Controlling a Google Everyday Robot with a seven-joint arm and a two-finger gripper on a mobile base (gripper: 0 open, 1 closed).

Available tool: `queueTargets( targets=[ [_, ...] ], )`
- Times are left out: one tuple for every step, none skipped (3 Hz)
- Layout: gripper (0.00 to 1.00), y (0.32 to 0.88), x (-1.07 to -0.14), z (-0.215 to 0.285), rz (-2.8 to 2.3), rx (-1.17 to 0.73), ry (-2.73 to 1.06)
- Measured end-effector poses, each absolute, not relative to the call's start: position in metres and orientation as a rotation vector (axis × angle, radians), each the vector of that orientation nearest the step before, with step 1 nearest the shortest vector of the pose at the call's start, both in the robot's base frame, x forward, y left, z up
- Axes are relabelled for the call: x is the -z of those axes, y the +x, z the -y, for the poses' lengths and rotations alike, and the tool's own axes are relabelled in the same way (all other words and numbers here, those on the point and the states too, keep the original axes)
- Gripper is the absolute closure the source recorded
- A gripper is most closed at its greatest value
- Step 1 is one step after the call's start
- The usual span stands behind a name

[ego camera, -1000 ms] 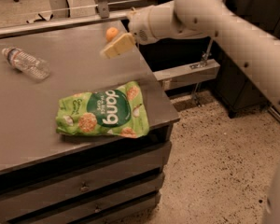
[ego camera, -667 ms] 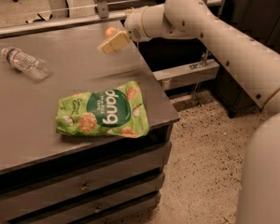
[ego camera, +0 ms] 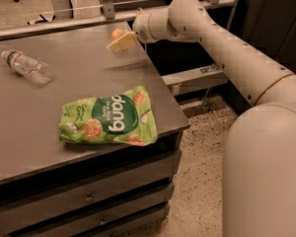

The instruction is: Move orange near green rice chip bag

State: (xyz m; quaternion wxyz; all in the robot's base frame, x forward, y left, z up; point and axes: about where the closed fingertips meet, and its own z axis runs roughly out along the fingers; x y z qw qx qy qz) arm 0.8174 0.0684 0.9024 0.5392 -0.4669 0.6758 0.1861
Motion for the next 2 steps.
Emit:
queueTargets(
  targets=[
    [0.00,0.839,-0.892,-0.063,-1.626,-0.443,-1.070],
    [0.00,0.851,-0.882,-0.068,-1.631,-0.465,-1.060]
  ],
)
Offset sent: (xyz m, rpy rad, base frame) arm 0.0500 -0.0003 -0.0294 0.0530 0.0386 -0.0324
